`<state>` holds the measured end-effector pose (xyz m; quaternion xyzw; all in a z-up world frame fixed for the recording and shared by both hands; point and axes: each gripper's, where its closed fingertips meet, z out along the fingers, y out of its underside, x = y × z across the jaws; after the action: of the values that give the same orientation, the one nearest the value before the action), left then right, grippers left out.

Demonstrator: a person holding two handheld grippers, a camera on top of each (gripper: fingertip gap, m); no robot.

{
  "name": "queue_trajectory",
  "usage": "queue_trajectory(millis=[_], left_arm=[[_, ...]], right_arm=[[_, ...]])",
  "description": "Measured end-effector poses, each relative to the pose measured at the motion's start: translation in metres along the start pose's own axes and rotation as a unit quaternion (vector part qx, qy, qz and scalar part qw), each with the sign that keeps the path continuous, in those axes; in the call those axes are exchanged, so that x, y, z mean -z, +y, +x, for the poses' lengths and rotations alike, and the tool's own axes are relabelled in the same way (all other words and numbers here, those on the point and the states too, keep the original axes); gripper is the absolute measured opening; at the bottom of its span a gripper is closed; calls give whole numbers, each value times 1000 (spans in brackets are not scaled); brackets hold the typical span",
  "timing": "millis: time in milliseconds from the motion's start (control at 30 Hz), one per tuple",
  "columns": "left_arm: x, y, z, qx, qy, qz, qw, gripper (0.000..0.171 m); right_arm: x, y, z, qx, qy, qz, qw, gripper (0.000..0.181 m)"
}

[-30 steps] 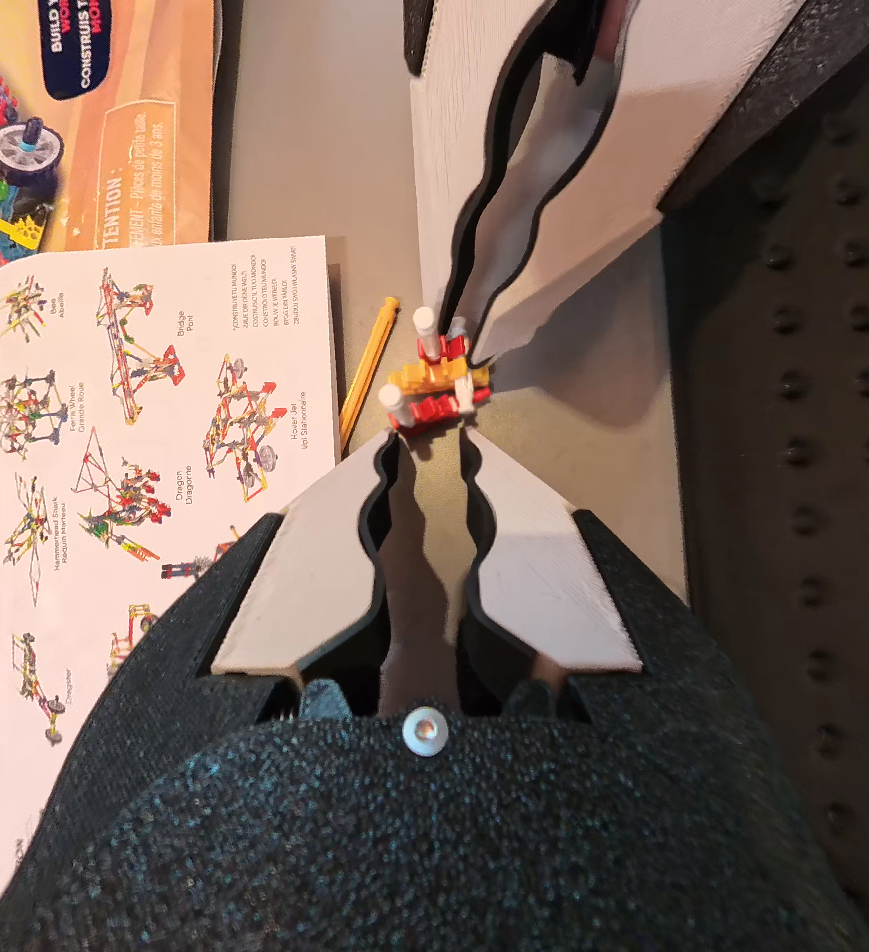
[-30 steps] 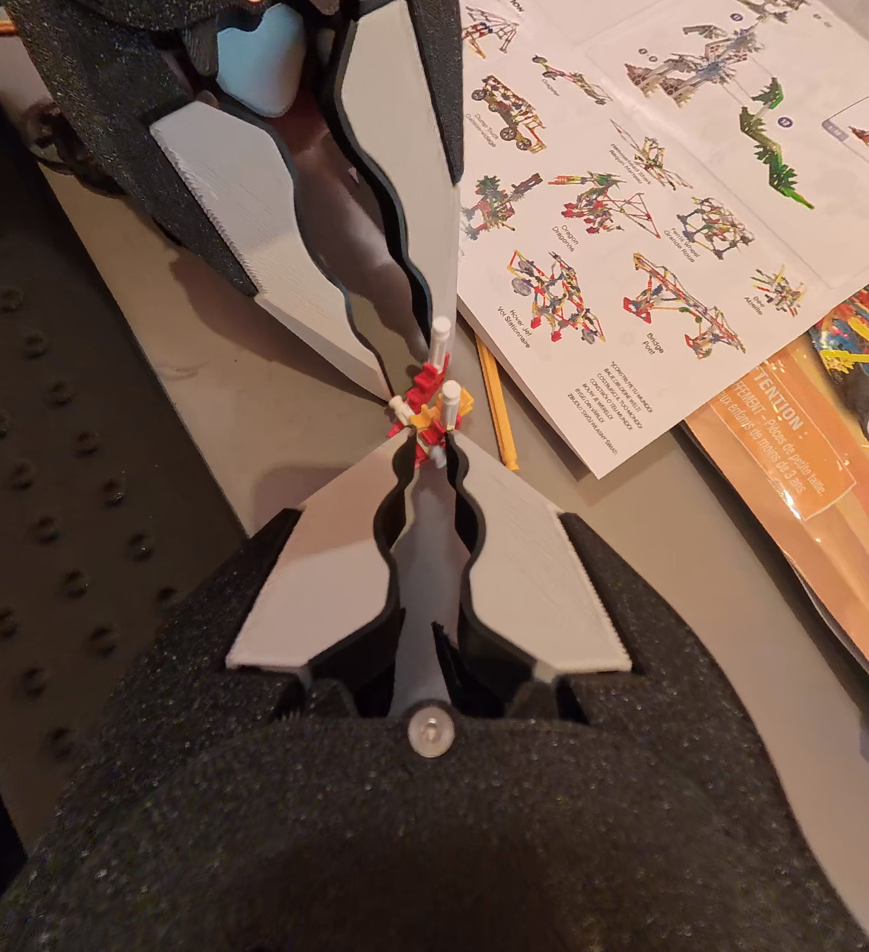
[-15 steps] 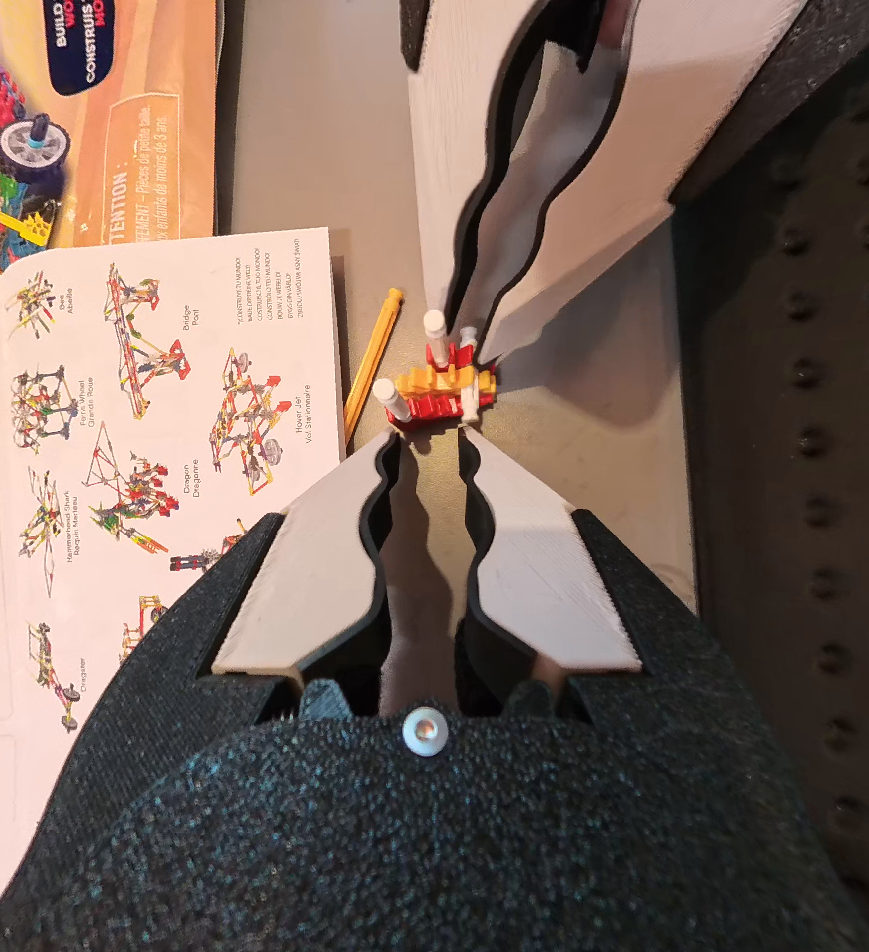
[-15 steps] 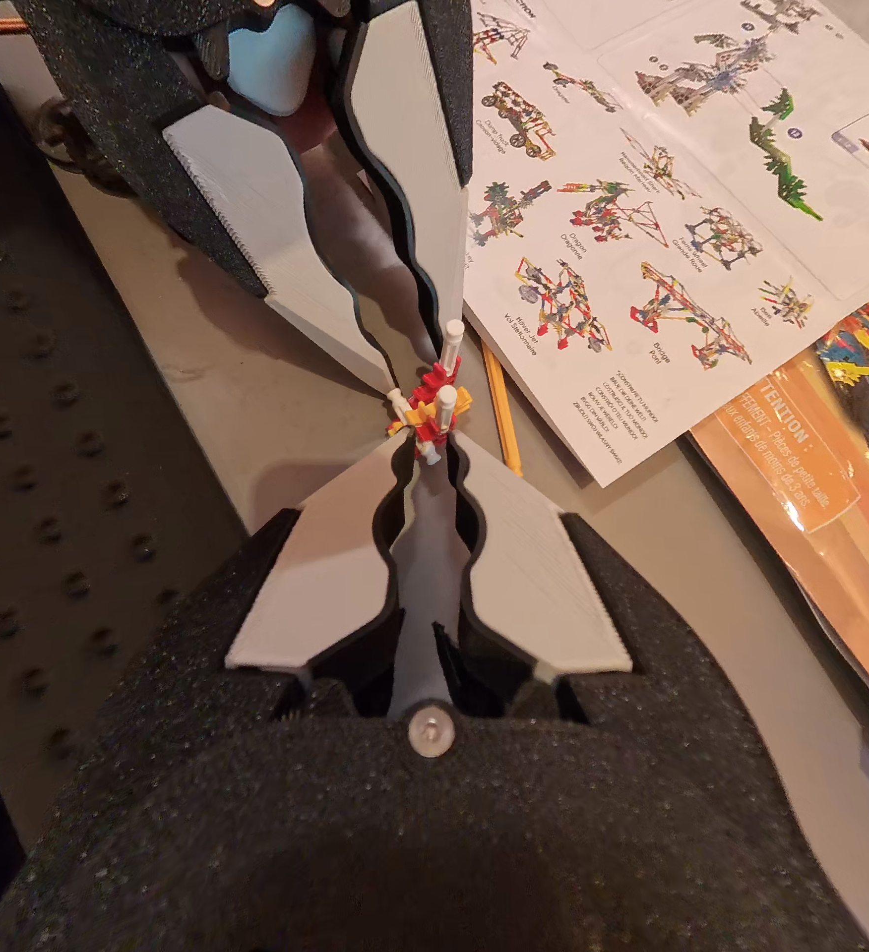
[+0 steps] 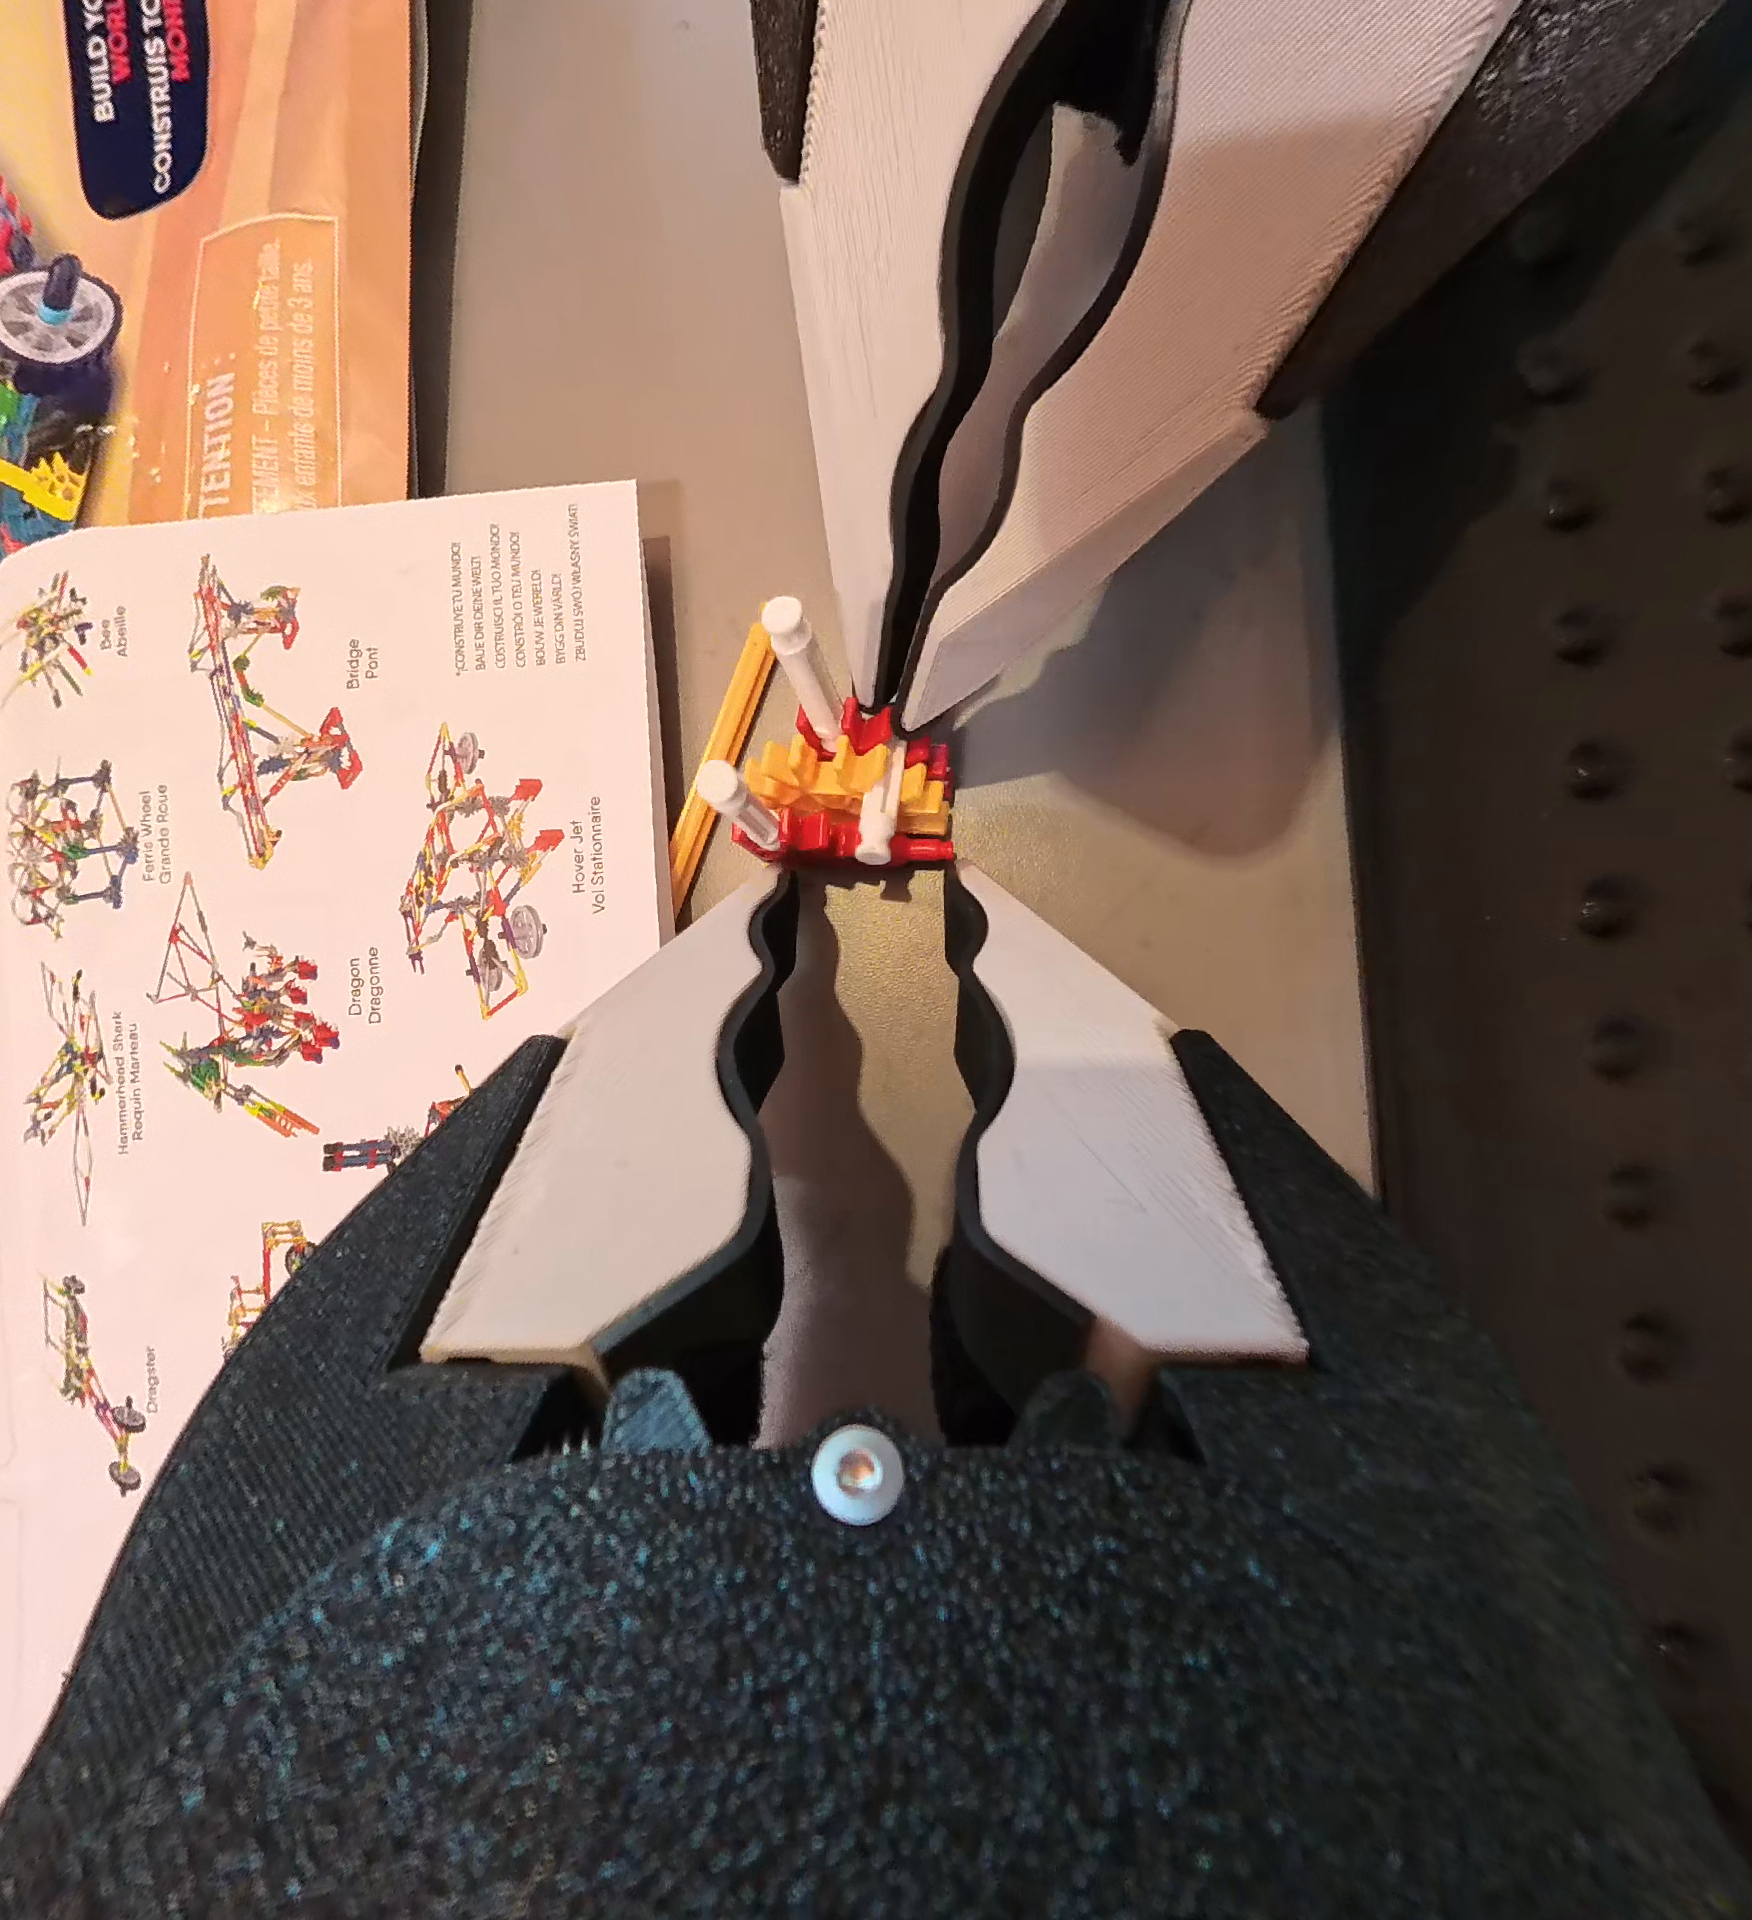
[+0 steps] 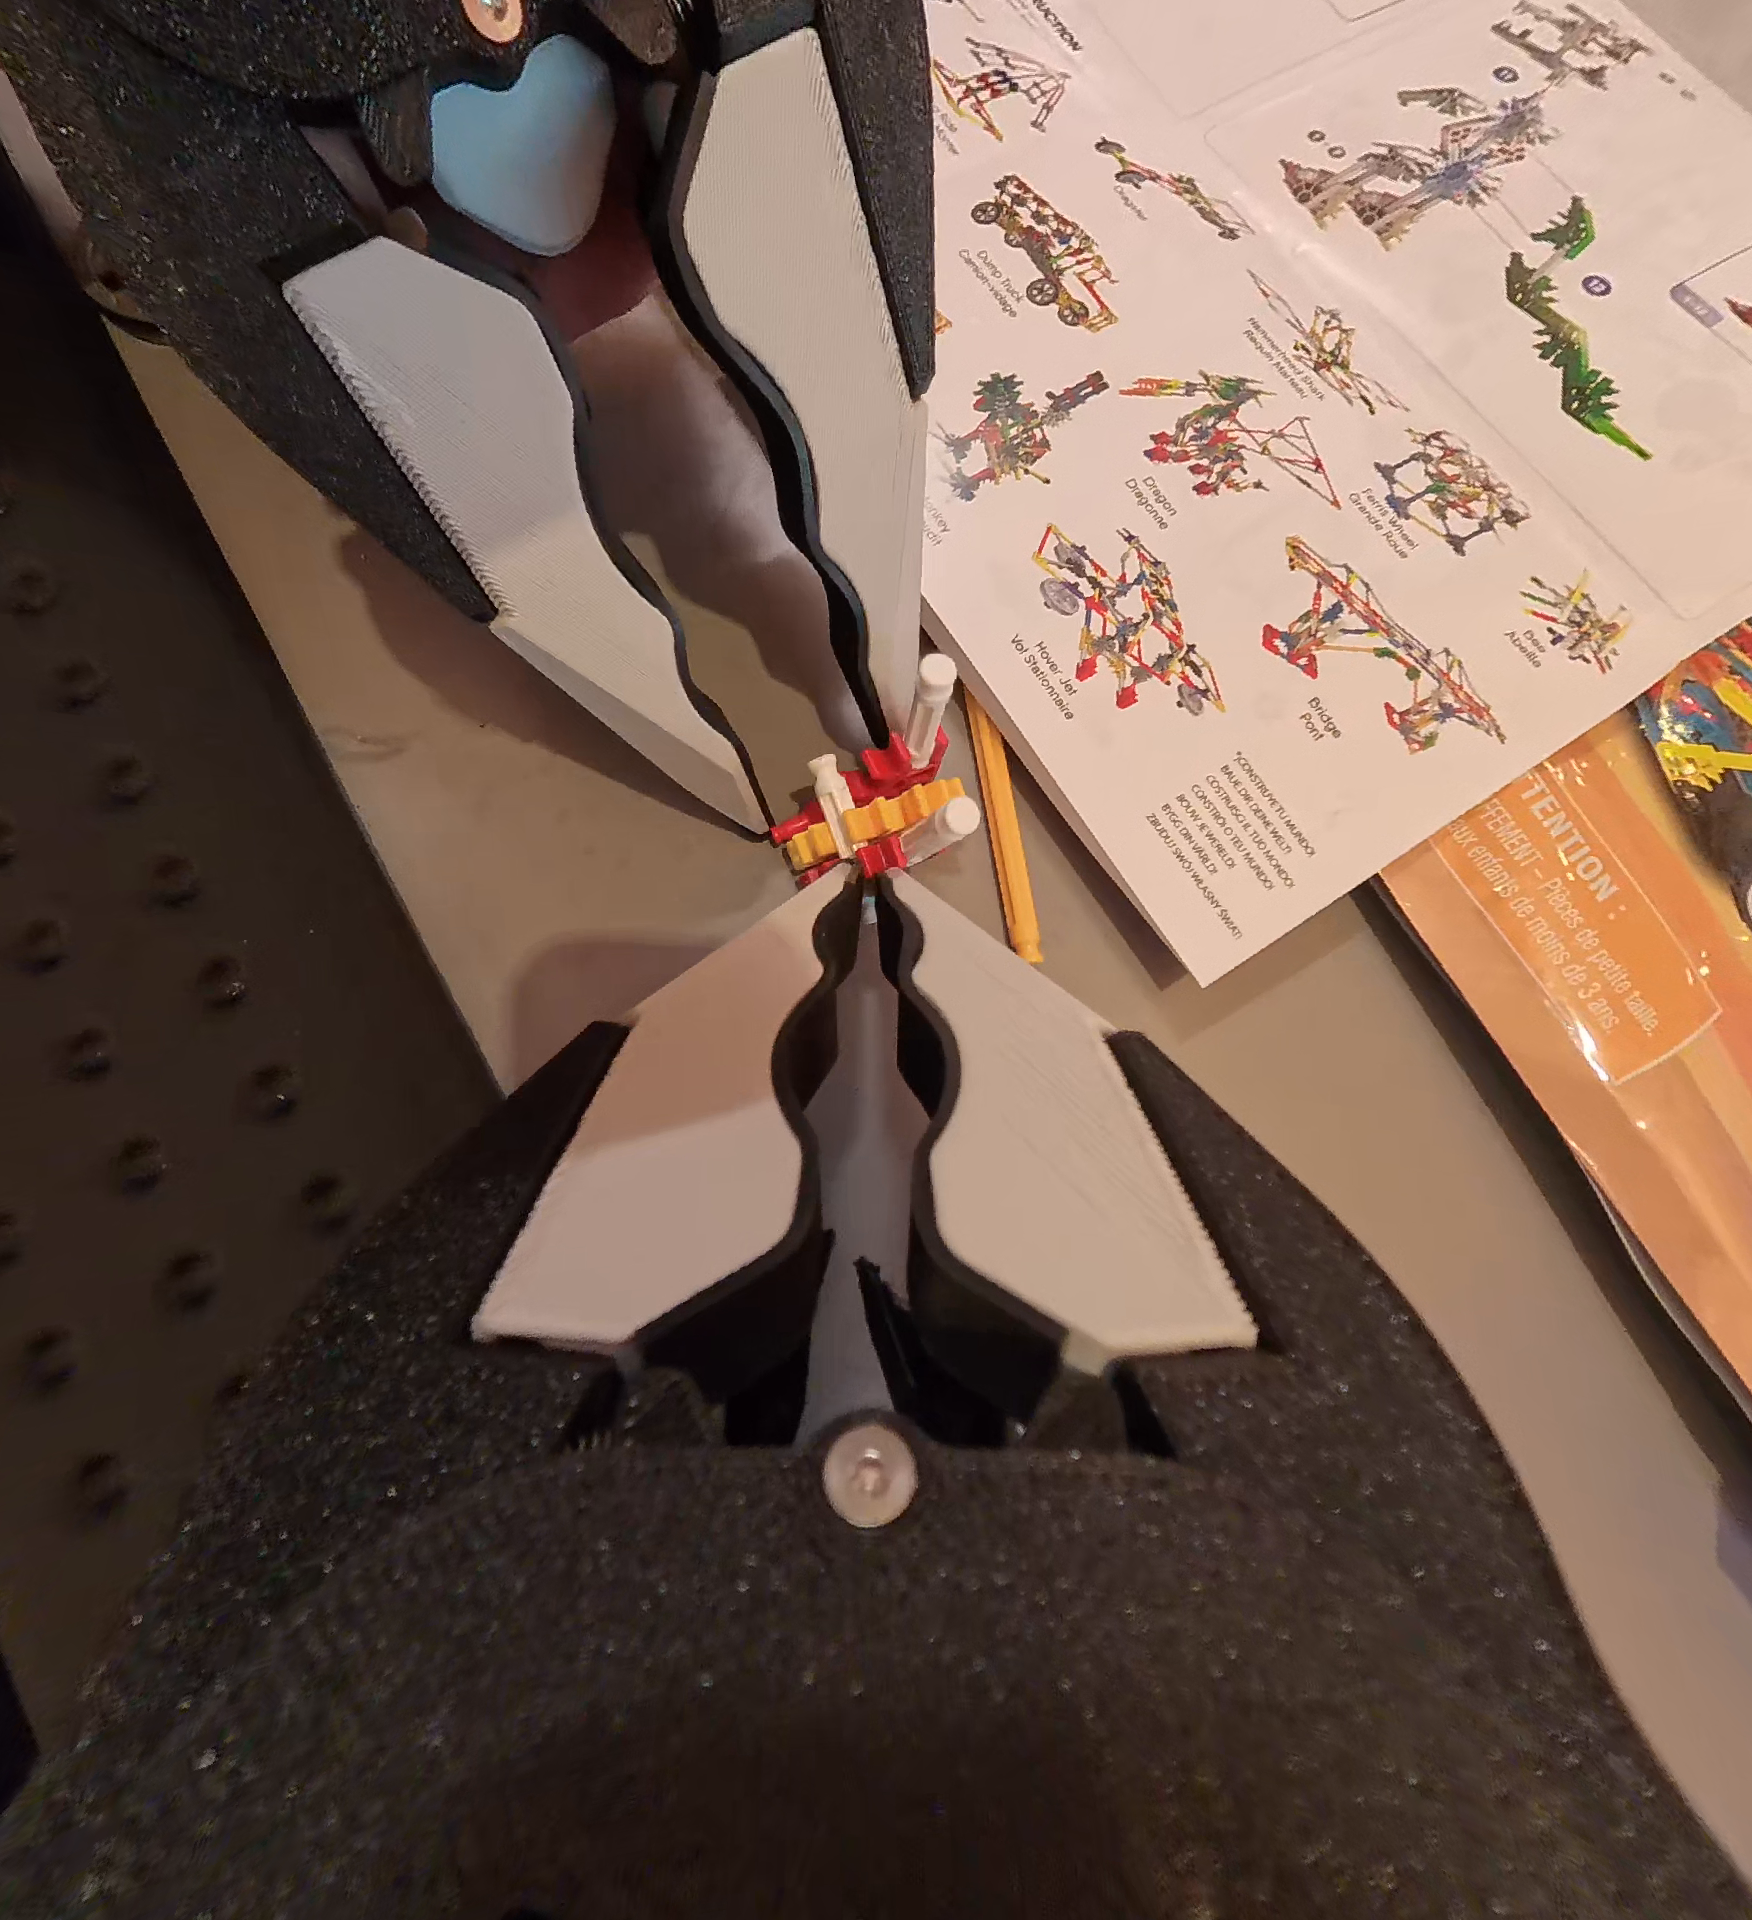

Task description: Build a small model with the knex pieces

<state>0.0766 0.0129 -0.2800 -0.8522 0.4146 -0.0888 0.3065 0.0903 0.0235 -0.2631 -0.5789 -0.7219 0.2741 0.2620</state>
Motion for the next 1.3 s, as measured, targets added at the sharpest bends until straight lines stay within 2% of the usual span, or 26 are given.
queue_trajectory(millis=[333,600,900,1133,1300], left_arm=[[1,2,-5,-9,-14,-4,1000,24],[3,-2,-16,-10,-43,8,999,29],[2,-6,-15,-14,-36,24,999,28],[3,-4,-14,-13,-28,24,999,27],[2,-3,-12,-19,-22,26,999,27]], right_arm=[[-2,-2,3,4,4,-3,1000,0],[-3,3,5,8,0,-13,1000,10],[-5,2,4,18,-14,-8,1000,6],[-4,3,1,27,-38,-14,999,17],[-7,4,-4,30,-60,-15,998,14]])
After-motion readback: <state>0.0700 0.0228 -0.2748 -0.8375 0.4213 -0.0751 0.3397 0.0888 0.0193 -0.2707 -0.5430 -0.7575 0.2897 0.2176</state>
